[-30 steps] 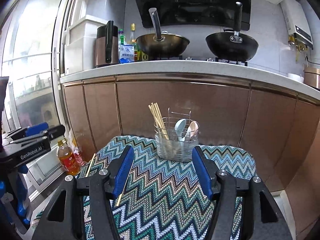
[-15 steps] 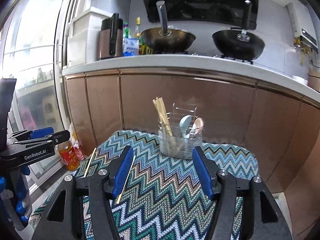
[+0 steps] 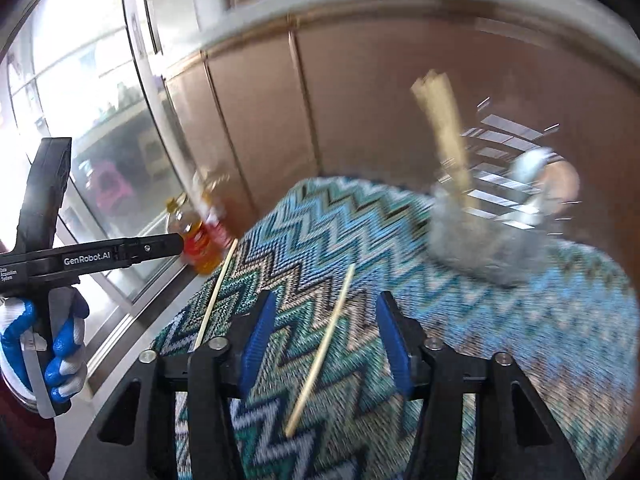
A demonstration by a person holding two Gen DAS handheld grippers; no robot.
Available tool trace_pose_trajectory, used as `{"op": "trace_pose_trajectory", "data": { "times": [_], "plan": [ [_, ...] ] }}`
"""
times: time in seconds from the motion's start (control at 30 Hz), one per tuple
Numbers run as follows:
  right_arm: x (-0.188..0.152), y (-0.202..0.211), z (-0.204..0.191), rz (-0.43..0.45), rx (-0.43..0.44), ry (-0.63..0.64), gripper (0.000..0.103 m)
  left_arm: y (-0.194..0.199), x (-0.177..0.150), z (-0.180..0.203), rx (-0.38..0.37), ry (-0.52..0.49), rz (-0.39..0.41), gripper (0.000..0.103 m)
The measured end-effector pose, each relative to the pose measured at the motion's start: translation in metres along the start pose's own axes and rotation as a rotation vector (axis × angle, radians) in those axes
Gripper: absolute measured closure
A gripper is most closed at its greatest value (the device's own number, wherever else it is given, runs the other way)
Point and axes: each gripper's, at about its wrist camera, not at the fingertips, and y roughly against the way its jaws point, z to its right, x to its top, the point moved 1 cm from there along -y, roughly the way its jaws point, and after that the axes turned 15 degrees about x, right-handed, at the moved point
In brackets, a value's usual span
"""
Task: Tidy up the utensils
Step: 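Close the left tool on a chopstick while the right tool grasps the other chopstick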
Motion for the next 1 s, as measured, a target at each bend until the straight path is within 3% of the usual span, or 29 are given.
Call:
{"op": "trace_pose_trajectory", "data": {
  "times": [0.07, 0.17, 0.33, 0.6, 0.73, 0.87, 1.0],
  "plan": [
    [0.008, -0.029, 0.011, -0.059, 0.017, -0.025, 0.066, -0.022, 0.005, -0.001, -0.042, -0.003, -0.074, 0.06],
    [0.016, -0.071, 0.036, -0.158, 0.064, -0.111, 0.084, -0.045, 0.009, 0.001, -0.046, -0.013, -0.146, 0.067],
    [0.023, -0.109, 0.066, -0.261, 0.062, -0.189, 0.086, -0.071, 0.013, 0.002, -0.02, -0.038, -0.207, 0.07],
    [0.026, -0.134, 0.078, -0.359, 0.071, -0.2, 0.091, -0.105, 0.013, 0.006, 0.004, -0.057, -0.296, 0.084],
    [0.029, -0.139, 0.078, -0.388, 0.061, -0.181, 0.093, -0.112, 0.013, 0.008, 0.033, -0.061, -0.295, 0.085],
    [0.032, -0.147, 0.077, -0.398, 0.057, -0.183, 0.095, -0.11, 0.014, 0.009, 0.057, -0.057, -0.286, 0.094],
    [0.032, -0.148, 0.071, -0.394, 0.054, -0.193, 0.097, -0.096, 0.012, 0.007, 0.047, -0.047, -0.257, 0.097]
  ]
}}
